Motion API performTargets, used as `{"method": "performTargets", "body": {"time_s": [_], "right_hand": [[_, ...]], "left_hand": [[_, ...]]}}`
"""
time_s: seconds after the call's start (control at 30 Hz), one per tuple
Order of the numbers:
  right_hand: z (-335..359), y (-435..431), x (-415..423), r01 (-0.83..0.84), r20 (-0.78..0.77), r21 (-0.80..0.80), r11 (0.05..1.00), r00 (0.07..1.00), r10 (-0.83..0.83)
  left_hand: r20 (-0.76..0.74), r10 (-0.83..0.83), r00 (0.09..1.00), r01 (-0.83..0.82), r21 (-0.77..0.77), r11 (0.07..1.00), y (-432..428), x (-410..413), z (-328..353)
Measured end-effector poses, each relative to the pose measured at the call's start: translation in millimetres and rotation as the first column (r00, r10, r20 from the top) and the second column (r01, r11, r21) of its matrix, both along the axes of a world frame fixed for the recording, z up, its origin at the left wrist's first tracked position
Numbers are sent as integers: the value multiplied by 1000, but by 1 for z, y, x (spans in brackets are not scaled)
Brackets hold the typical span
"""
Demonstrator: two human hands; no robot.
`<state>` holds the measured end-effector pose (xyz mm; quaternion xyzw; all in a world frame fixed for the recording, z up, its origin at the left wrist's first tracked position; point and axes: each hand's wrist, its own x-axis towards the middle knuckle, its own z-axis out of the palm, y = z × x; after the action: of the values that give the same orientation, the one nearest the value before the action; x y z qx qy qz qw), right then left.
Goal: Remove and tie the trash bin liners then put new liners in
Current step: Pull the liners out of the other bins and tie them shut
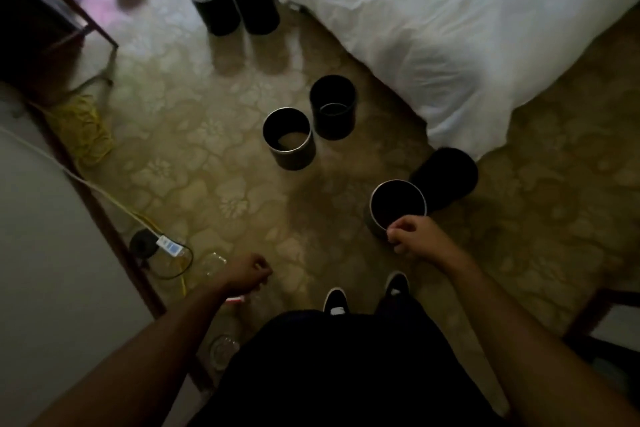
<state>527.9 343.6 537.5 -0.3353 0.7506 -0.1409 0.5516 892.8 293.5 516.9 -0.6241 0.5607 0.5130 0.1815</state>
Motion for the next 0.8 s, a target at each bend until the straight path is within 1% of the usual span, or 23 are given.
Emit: {"method": "performTargets", "body": {"time_s": [0.1,0.17,0.27,0.33,0.37,0.43,0.53,0.67,0.8], "right_hand": [[-20,-23,8,-42,-37,92,995,998,46],[-35,-39,8,-83,-79,164,983,992,97],[-57,-77,5,-102,-93,309,946,986,137],[-72,-114,6,-102,-97,386,917,984,150],[-82,-136,7,-113,-102,397,911,981,166],[-93,-188,17,-167,-114,374,912,968,224],[-89,-280,55,-316,-90,329,890,928,362],[-57,-410,130,-465,-7,191,865,880,475],[-29,-533,213,-569,45,29,822,822,567]], "left_hand": [[-60,69,996,-69,-5,998,-56,2,9],[-109,160,981,-164,-29,986,-95,6,13],[-166,291,942,-310,-102,945,-155,21,15],[-184,348,919,-374,-132,918,-195,34,15],[-181,376,909,-402,-139,905,-214,41,15],[-156,428,890,-449,-144,882,-247,58,15],[-111,501,858,-513,-129,849,-283,90,16],[-30,593,804,-592,-118,797,-309,136,11],[49,703,710,-696,-109,710,-317,183,-9]]}}
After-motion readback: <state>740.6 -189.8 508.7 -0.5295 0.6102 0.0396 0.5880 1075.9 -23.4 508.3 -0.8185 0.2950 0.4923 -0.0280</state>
